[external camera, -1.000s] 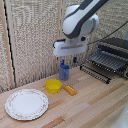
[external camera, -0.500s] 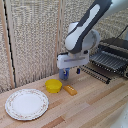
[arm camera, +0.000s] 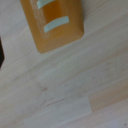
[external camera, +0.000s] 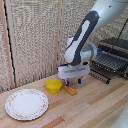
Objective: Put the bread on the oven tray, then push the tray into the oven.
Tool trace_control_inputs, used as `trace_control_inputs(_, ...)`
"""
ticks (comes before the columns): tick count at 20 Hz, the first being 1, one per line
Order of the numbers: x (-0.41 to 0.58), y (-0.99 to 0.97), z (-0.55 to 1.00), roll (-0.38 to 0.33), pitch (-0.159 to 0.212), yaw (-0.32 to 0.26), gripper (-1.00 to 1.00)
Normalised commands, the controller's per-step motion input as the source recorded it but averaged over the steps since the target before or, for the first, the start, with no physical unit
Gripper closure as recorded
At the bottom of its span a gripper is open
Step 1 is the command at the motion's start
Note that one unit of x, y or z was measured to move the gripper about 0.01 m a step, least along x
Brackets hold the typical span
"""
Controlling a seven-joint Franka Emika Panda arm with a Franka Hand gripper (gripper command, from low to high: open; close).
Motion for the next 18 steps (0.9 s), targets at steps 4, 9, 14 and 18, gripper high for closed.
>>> trace_control_inputs(4,0.161,0.00,-0.24,-0.067,-0.015,0.129,-1.00)
trace_control_inputs(9,0.195,0.00,-0.14,-0.086,-0.037,0.151,-1.00)
trace_control_inputs(14,0.199,0.07,-0.10,-0.128,-0.007,0.214,-1.00)
trace_control_inputs(18,0.086,0.12,-0.08,-0.082,0.011,0.189,1.00)
